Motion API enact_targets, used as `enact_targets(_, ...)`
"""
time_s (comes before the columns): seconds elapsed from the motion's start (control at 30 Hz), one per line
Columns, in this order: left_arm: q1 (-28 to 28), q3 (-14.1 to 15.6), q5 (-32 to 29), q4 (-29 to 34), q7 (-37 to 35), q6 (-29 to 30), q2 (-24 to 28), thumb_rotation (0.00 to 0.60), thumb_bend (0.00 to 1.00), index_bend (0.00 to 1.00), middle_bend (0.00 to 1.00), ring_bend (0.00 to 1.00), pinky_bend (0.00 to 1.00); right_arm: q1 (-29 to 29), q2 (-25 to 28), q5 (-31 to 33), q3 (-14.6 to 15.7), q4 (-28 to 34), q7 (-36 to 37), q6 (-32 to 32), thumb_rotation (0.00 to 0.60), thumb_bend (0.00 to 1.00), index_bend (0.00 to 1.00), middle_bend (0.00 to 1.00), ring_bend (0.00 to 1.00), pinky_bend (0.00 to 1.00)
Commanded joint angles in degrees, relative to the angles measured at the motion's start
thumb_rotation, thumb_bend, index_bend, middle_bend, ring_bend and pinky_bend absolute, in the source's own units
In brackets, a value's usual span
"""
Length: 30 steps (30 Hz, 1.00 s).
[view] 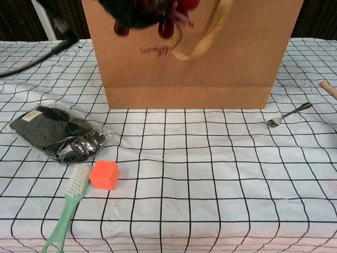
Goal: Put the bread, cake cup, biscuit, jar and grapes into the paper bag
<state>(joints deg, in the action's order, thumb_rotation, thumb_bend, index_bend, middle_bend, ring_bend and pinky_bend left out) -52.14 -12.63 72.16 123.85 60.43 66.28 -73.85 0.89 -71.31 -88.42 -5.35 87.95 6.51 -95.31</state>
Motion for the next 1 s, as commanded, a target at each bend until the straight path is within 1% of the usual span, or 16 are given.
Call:
enact_targets(0.03, -1.83, -4.33, -4.46, 2.98, 4.14, 2.06, 3.15, 0.6, 0.43, 0.48, 0.56, 0.43, 0.53, 0.03, -0.11, 0.09, 0.0, -0.12, -0.12, 0.26, 0.6, 0.19, 0.06, 0.07, 0.14, 0.2)
enact_targets(0.13, -3.18, -8.0, -8.33, 3.11, 4.06, 2.88, 4.81, 0.6, 0.43, 0.48, 0.56, 0.43, 0.53, 0.11, -0.27, 0.4, -0.07, -0.35, -0.11, 0.73, 0.6, 0.19, 0.06, 0.07, 0.14, 0.2)
enact_targets(0.23, -5.51, -13.11, -12.85, 0.0, 1.2, 2.88, 6.18, 0.6, 0.43, 0.48, 0.56, 0.43, 0.53, 0.16, -0.45, 1.32, -0.35, -0.8, 0.49, 1.45, 0.6, 0.19, 0.06, 0.07, 0.14, 0.2)
enact_targets(0.33, -6.94, -15.49, -14.49, -2.74, -0.41, 2.8, 6.57, 0.6, 0.43, 0.48, 0.56, 0.43, 0.53, 0.2, -0.55, 1.81, -0.56, -1.17, 0.66, 1.76, 0.6, 0.19, 0.06, 0.07, 0.14, 0.2)
enact_targets(0.47, -9.51, -18.11, -17.54, -8.92, -3.14, 1.64, 6.08, 0.6, 0.42, 0.48, 0.56, 0.43, 0.55, 0.25, -0.7, 2.25, -0.8, -1.72, 0.73, 2.06, 0.6, 0.19, 0.06, 0.07, 0.14, 0.2)
enact_targets(0.53, -10.83, -18.47, -18.88, -12.39, -3.87, 0.19, 5.85, 0.6, 0.42, 0.48, 0.56, 0.43, 0.55, 0.32, -0.72, 2.4, -0.79, -2.1, 0.81, 2.42, 0.6, 0.19, 0.06, 0.07, 0.14, 0.2)
enact_targets(0.63, -12.5, -18.48, -19.16, -17.55, -6.09, -1.75, 4.8, 0.6, 0.42, 0.48, 0.56, 0.43, 0.55, 0.35, -0.75, 2.96, -1.09, -2.64, 1.15, 2.69, 0.6, 0.19, 0.06, 0.07, 0.14, 0.2)
enact_targets(0.7, -13.59, -17.84, -18.97, -21.92, -8.26, -3.14, 3.29, 0.6, 0.42, 0.48, 0.55, 0.43, 0.55, 0.31, -0.74, 3.19, -1.32, -2.93, 1.38, 2.6, 0.6, 0.19, 0.06, 0.07, 0.14, 0.2)
enact_targets(0.87, -15.45, -16.35, -20.08, -29.92, -12.22, -5.59, -0.59, 0.6, 0.41, 0.47, 0.54, 0.42, 0.55, 0.07, -0.59, 3.19, -1.69, -2.85, 1.57, 1.9, 0.6, 0.19, 0.06, 0.07, 0.14, 0.2)
enact_targets(0.9, -15.94, -15.67, -20.24, -31.89, -12.8, -6.34, -1.52, 0.6, 0.41, 0.47, 0.54, 0.42, 0.55, 0.03, -0.55, 3.17, -1.69, -2.85, 1.64, 1.85, 0.6, 0.19, 0.06, 0.07, 0.14, 0.2)
enact_targets(1.0, -16.81, -14.51, -19.98, -35.08, -13.85, -7.35, -3.21, 0.6, 0.4, 0.47, 0.53, 0.42, 0.55, 0.02, -0.57, 3.65, -1.73, -3.15, 1.87, 2.34, 0.6, 0.19, 0.06, 0.07, 0.14, 0.2)
